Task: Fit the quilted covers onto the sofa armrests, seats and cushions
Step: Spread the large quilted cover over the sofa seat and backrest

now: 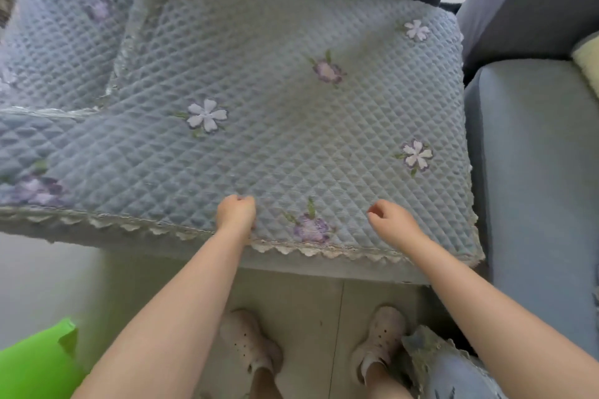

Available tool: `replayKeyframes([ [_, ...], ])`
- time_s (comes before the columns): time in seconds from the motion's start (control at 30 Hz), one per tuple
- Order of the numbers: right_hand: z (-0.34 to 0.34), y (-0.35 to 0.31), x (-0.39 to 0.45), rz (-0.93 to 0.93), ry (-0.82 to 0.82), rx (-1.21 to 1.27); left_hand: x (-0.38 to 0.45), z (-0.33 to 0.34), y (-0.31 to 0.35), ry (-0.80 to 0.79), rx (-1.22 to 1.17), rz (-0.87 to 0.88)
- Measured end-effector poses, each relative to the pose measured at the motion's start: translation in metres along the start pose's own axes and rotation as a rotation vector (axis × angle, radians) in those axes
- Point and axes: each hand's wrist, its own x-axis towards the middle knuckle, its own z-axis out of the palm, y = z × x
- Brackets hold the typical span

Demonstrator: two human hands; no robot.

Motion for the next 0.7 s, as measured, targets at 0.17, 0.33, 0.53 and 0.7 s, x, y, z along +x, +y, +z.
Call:
replayKeyframes([
  [0.17,0.052,-0.105,0.005,-0.085,-0.044,-0.098,0.030,-0.128,0.000,0.280,0.172,0.311],
  [0.33,0.112,-0.223,0.010,-0.186,0.052,-0.150,0.076,-0.243,-0.017,0.500,0.194,0.386],
  [0.53,0.148,-0.311,0.019,-0.424,0.118,-0.216,0.125,-0.322,-0.019,0.622,0.234,0.389],
  [0.7,0.151,-0.365,0.038,-0.602,0.139,-0.228,0.162,-0.364,0.007,0.461,0.224,0.262],
])
